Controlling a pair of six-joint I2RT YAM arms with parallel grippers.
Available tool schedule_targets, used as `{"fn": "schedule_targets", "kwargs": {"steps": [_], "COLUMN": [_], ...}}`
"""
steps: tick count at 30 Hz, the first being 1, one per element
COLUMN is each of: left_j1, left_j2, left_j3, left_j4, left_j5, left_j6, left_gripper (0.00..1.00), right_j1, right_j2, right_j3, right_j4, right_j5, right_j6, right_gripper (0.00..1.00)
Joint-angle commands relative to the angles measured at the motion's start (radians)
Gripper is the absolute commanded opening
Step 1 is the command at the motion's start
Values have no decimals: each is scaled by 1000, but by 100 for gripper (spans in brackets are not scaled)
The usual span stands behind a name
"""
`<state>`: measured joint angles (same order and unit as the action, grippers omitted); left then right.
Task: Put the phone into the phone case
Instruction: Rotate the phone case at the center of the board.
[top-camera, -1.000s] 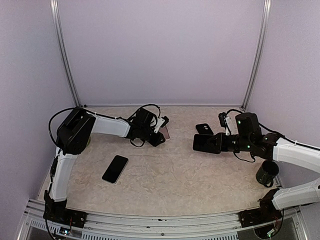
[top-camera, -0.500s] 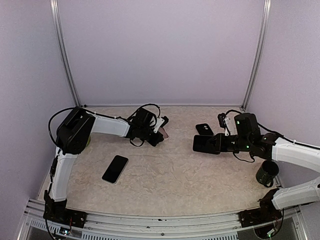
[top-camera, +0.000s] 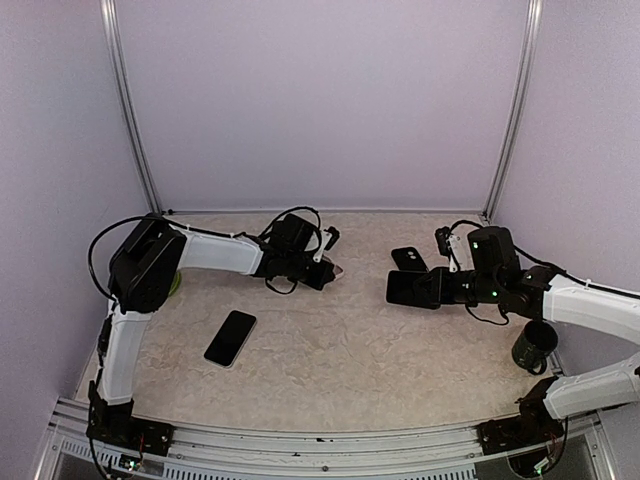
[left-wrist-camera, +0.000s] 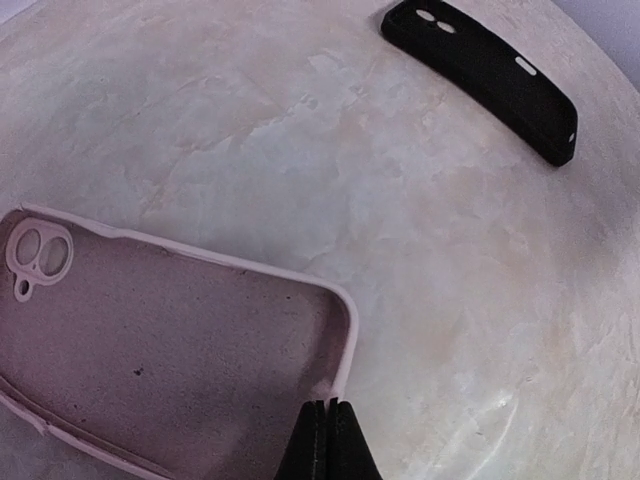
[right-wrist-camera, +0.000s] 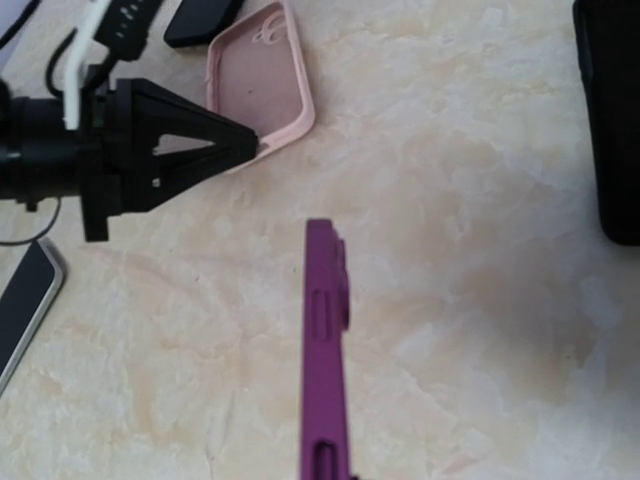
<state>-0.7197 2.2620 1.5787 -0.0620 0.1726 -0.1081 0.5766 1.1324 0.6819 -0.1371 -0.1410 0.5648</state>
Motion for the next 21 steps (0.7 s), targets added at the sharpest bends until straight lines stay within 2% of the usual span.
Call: {"fn": "schedule_targets", "kwargs": {"steps": [1, 4, 12, 21], "left_j1": [-56, -93, -187, -324], "left_j2": [-79, -96, -152, -184], "left_j3": [17, 17, -12, -27], "left_j4": [-32, -71, -153, -176], "left_j5": [-104, -200, -325, -381], "left_j6": [-133, -213, -498, -782], "left_gripper": [0, 0, 0, 0], "right_j1": [-5, -6, -19, -33], "right_j2": [-14, -33, -114, -181], "right_j3": [38, 43, 58, 90], "right_j4": [46, 32, -38, -110], "right_j5": [12, 26, 104, 178], "right_j6": [-11, -11, -4, -9], "right_gripper": [0, 0, 0, 0]}}
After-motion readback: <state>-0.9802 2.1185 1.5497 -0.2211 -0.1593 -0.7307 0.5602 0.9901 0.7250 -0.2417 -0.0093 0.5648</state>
